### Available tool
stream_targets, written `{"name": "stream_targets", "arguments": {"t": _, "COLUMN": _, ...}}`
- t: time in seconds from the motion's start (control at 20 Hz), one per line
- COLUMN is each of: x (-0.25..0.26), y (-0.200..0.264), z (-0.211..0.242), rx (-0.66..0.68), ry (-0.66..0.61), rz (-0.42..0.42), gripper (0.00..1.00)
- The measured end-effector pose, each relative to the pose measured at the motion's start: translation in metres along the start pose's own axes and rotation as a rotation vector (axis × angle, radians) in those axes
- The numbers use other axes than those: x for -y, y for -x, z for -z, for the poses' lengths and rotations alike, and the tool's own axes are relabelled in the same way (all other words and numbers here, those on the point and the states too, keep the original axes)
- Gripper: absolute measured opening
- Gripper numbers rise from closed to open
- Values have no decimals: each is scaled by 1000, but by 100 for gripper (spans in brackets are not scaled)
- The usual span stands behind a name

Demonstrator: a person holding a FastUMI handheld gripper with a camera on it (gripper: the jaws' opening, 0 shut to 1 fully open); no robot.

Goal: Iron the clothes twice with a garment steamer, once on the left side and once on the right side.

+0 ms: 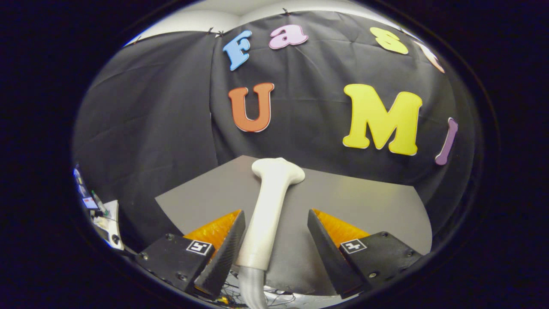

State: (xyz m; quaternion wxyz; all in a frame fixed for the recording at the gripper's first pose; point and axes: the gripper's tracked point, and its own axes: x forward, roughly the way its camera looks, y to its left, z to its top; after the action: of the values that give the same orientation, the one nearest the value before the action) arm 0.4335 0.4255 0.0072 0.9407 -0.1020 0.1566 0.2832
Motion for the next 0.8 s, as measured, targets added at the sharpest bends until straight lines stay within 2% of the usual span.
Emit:
{"name": "stream_targets", "arguments": {"t": 0.15, "x": -9, "y": -12, "z": 10, "rx": -39, "ry": 20, "rz": 14, "gripper": 89}}
{"name": "stream_targets", "arguments": {"t": 0.2, "x": -8, "y": -17, "z": 16, "rx": -68, "ry": 36, "rz": 33, "gripper": 82}}
{"name": "stream_targets", "arguments": {"t": 0.25, "x": -9, "y": -17, "z": 25, "rx": -108, "ry": 37, "rz": 34, "gripper": 80}}
{"name": "stream_targets", "arguments": {"t": 0.3, "x": -8, "y": -16, "z": 19, "rx": -79, "ry": 22, "rz": 45, "gripper": 76}}
{"name": "stream_targets", "arguments": {"t": 0.45, "x": -14, "y": -21, "z": 24, "rx": -117, "ry": -3, "rz": 32, "gripper": 62}}
{"name": "stream_targets", "arguments": {"t": 0.6, "x": -15, "y": -21, "z": 24, "rx": -145, "ry": -62, "rz": 24, "gripper": 56}}
{"name": "stream_targets", "arguments": {"t": 0.8, "x": -16, "y": -18, "z": 21, "rx": -205, "ry": -134, "rz": 6, "gripper": 39}}
